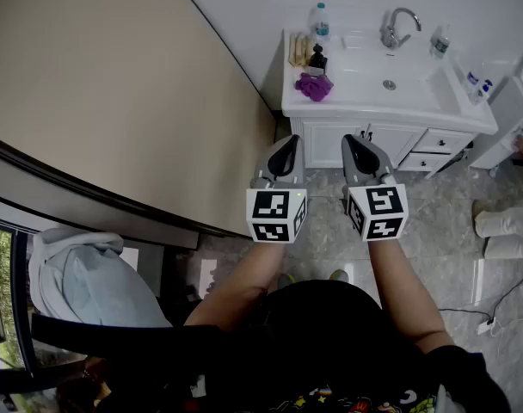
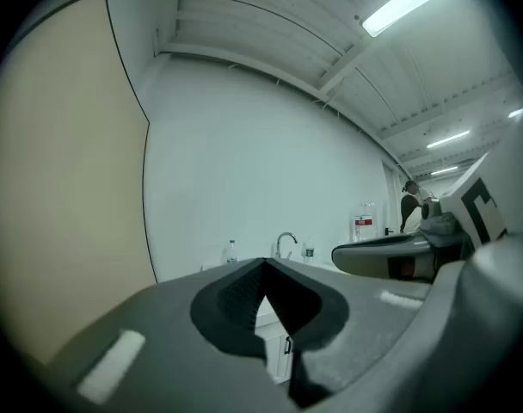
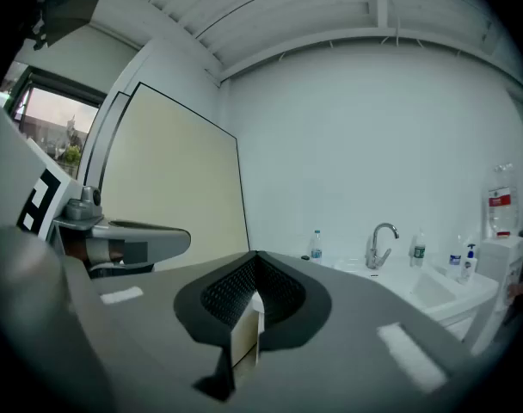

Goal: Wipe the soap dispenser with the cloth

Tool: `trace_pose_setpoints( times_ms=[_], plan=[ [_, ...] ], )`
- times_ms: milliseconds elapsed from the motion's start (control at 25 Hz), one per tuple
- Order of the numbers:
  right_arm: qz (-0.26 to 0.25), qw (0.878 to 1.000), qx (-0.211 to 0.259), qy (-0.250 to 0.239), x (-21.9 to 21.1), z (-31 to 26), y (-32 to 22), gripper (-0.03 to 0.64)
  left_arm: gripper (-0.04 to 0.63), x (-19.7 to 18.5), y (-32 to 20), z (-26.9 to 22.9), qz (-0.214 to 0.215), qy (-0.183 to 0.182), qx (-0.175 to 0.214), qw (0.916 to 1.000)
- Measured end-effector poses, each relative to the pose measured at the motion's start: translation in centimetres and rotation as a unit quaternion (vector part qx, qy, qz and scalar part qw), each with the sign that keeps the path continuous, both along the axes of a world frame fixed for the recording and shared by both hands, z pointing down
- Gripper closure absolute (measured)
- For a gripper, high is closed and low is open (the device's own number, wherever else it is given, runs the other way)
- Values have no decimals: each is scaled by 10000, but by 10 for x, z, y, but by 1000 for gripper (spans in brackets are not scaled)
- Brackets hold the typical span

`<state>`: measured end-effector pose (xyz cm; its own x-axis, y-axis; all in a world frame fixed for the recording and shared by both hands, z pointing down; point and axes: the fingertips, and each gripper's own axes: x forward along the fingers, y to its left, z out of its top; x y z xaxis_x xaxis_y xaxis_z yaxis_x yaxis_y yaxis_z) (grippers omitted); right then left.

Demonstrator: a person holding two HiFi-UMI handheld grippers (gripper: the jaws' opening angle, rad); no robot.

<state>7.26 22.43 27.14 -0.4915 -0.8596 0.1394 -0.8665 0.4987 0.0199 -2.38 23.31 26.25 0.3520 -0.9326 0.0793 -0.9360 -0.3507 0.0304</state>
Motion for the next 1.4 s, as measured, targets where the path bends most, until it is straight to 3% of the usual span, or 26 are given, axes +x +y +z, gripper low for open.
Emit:
trace_pose_setpoints(
  times_ms=[520, 720, 880, 1080, 1400],
  plan=[
    [-107, 9998, -160, -95, 37, 16, -15, 592, 595, 35, -20, 11, -116, 46, -133, 9998],
    [-314, 9991, -281, -84, 58, 31, -39, 592, 595, 65, -40, 25, -246, 64, -249, 9994],
    [-385, 9982, -422, -168, 55, 44, -69, 591, 595, 60, -60, 34, -334, -52, -383, 9987],
    [-330, 9979, -537, -139, 29, 76, -129, 591, 595, 27, -117, 57, -369, -53, -430, 9984],
    [171, 9967, -791, 109, -19, 108, -249, 561, 595, -14, -265, 60, 362, -82, -376, 9986]
  ],
)
